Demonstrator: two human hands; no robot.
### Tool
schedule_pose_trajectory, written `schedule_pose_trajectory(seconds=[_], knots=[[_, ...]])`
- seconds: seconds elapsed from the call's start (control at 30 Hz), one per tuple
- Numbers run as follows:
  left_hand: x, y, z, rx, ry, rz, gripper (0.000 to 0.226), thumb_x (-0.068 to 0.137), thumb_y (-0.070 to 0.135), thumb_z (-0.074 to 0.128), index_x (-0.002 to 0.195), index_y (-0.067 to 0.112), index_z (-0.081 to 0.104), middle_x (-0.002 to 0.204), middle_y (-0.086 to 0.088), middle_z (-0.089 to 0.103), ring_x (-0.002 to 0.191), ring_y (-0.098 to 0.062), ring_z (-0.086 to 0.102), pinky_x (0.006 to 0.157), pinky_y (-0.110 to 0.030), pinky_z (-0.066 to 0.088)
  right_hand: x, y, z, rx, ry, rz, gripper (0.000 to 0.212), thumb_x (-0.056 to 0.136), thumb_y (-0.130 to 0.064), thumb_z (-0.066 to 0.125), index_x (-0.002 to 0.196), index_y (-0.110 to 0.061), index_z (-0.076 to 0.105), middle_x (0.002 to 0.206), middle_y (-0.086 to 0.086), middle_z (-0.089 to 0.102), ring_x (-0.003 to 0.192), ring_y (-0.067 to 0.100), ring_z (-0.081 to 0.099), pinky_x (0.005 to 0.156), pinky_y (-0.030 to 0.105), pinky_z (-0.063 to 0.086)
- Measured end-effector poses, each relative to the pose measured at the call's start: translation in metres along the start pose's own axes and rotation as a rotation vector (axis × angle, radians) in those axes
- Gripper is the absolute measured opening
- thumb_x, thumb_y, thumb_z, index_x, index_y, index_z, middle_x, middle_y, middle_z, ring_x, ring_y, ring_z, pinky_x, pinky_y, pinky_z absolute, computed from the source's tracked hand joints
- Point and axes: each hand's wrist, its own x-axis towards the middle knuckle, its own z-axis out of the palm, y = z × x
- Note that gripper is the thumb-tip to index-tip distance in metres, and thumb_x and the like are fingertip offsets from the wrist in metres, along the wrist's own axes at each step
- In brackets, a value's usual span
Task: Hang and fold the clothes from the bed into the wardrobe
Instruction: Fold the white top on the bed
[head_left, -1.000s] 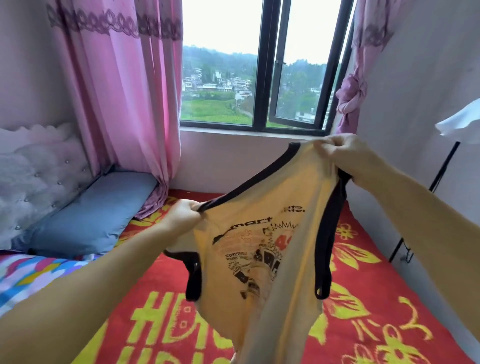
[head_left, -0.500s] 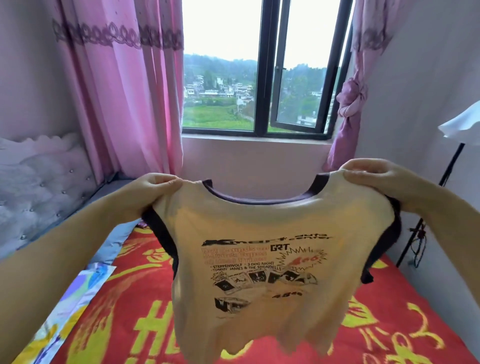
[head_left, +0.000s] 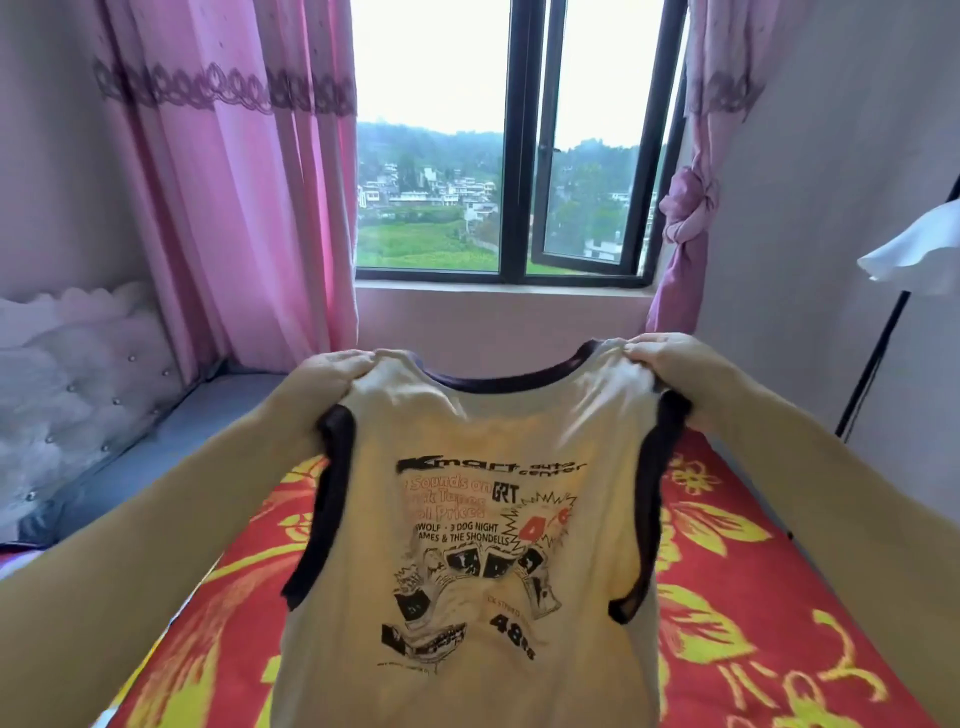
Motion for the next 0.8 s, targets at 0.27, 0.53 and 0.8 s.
schedule_pose_trajectory(seconds=[0.27, 0.53, 0.8], knots=[[-0.031, 0.013, 0.074, 0.115, -0.294, 0.05, 0.009, 0.099, 0.008, 0.042, 0.093, 0.009, 0.05, 0.078, -0.009, 0.065, 0.06, -0.015, 0.067, 0.05, -0.027, 0.056, -0.036, -0.032, 0.093, -0.272, -0.335, -0.353, 0.009, 0.097, -0.037, 0.05, 0.092, -0.031, 0.055, 0.094, 0.008, 0.062, 0.082, 0.019, 0.058, 0.075, 0.042, 0.051], [-0.039, 0.038, 0.061, 0.585, -0.018, 0.689, 0.039, 0.09, 0.01, 0.062, 0.128, 0.013, 0.054, 0.087, 0.008, 0.066, 0.075, -0.002, 0.063, 0.068, -0.008, 0.047, -0.045, -0.055, 0.07, -0.355, -0.437, -0.638, 0.031, 0.094, 0.006, 0.051, 0.124, -0.001, 0.046, 0.103, 0.021, 0.057, 0.085, 0.027, 0.054, 0.079, 0.041, 0.048], [-0.027, 0.061, 0.05, 0.797, -0.565, 0.469, 0.028, 0.079, 0.021, 0.075, 0.099, 0.035, 0.061, 0.087, 0.029, 0.066, 0.081, 0.011, 0.06, 0.067, -0.006, 0.047, -0.039, -0.068, 0.029, -0.181, -0.678, -0.472, 0.039, 0.092, 0.008, 0.048, 0.11, -0.022, 0.065, 0.094, -0.008, 0.071, 0.084, 0.008, 0.065, 0.071, 0.019, 0.054]])
